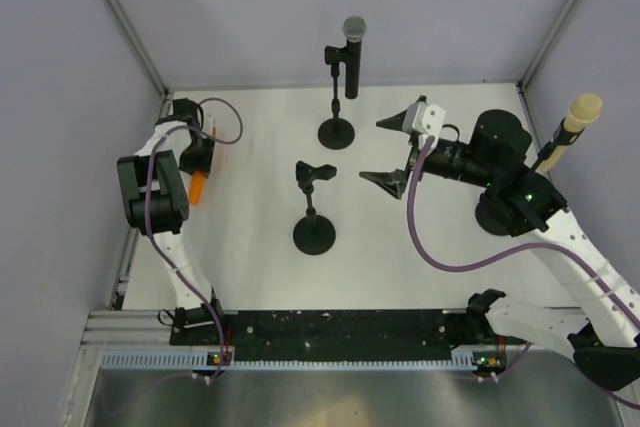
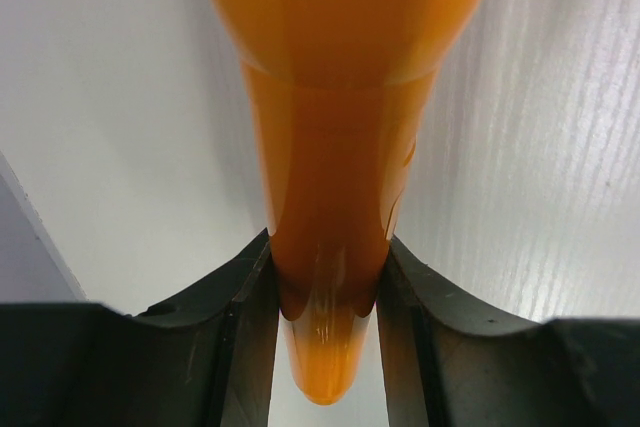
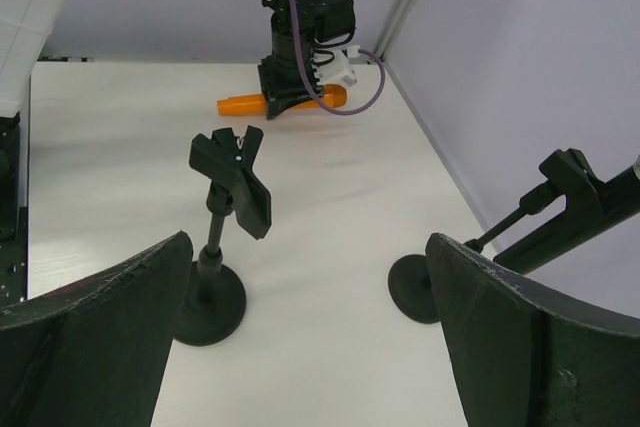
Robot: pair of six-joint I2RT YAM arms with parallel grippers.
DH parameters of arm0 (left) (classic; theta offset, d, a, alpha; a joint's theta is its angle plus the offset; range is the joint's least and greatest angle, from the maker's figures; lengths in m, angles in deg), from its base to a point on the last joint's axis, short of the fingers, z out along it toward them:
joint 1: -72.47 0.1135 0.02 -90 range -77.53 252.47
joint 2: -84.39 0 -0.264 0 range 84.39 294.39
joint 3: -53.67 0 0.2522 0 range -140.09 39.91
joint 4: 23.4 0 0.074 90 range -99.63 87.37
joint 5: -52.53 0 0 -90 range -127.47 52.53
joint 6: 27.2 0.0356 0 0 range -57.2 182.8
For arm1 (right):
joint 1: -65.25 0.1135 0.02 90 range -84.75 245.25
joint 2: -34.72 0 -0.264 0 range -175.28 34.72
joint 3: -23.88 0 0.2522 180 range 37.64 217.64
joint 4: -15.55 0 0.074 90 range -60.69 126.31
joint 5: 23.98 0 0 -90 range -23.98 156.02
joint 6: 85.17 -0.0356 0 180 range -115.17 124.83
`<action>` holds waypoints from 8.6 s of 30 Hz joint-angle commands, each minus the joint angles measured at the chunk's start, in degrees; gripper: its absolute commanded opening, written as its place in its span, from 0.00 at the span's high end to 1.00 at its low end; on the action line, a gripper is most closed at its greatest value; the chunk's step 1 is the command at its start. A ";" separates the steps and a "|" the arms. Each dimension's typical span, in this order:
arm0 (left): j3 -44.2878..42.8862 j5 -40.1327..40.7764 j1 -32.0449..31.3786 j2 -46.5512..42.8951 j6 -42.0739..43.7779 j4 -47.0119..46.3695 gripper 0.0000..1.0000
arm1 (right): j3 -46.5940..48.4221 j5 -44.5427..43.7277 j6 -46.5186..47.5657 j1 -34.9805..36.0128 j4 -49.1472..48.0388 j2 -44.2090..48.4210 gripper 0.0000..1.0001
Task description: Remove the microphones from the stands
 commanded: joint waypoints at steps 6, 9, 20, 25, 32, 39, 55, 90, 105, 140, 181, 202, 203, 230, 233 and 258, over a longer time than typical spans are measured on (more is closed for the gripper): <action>-4.36 2.17 0.24 2.85 -1.13 1.93 0.73 | -0.22 0.95 -0.85 0.23 -2.20 1.22 0.01; -4.37 2.25 0.24 3.20 -1.13 2.28 0.63 | -0.13 0.95 -0.76 0.14 -2.20 1.48 0.01; -4.28 1.81 0.24 3.38 -1.74 2.81 0.31 | -0.22 0.95 -0.85 0.14 -2.20 2.01 0.01; -4.36 1.55 0.24 3.38 -2.18 2.90 0.28 | -0.48 0.95 -0.85 0.14 -2.20 2.19 0.01; -4.45 2.16 0.24 3.20 -2.71 2.55 0.25 | -0.48 1.12 -0.76 0.14 -2.20 2.28 0.01; -4.89 2.08 0.24 2.76 -3.06 2.37 0.23 | -0.66 1.12 -0.58 0.14 -2.20 2.28 0.01; -4.19 -0.91 0.24 -0.92 -4.02 2.37 0.10 | -0.75 1.12 -0.41 0.23 -2.20 2.19 0.01; 51.00 -75.43 -0.11 -54.28 -9.30 -58.96 0.01 | -29.39 17.21 -1.63 0.14 -34.79 -6.94 0.02; 57.25 -71.85 -3.45 -54.45 -10.18 -65.21 0.01 | -35.46 8.60 -11.21 4.35 -61.07 -22.15 0.10; 59.71 -55.05 -1.08 -57.79 -9.21 -68.56 0.01 | -37.84 -22.52 -14.03 19.56 -73.57 -32.97 0.46; 59.53 -59.53 -0.99 -57.62 -6.75 -66.27 0.01 | -34.06 -30.78 -9.73 23.52 -69.35 -32.18 0.98; 40.65 -57.78 -21.38 -55.08 8.99 -40.96 0.01 | -3.30 -13.82 -21.06 9.20 -28.04 -22.43 1.00; 39.68 -57.17 -21.91 -54.55 8.20 -40.87 0.01 | -2.95 -13.47 -20.97 8.76 -27.52 -22.16 1.00; 31.15 -46.45 -32.81 -46.99 -9.56 -44.03 0.13 | -2.42 -11.97 -36.70 3.30 -30.85 -18.99 1.00; 30.70 -45.91 -32.99 -46.37 -10.00 -44.03 0.15 | -2.15 -11.80 -37.23 3.30 -30.76 -19.52 1.00; 30.70 -53.54 -35.09 -43.82 -17.47 -47.72 1.00 | -5.84 -10.22 -35.04 3.04 -34.80 -18.73 1.00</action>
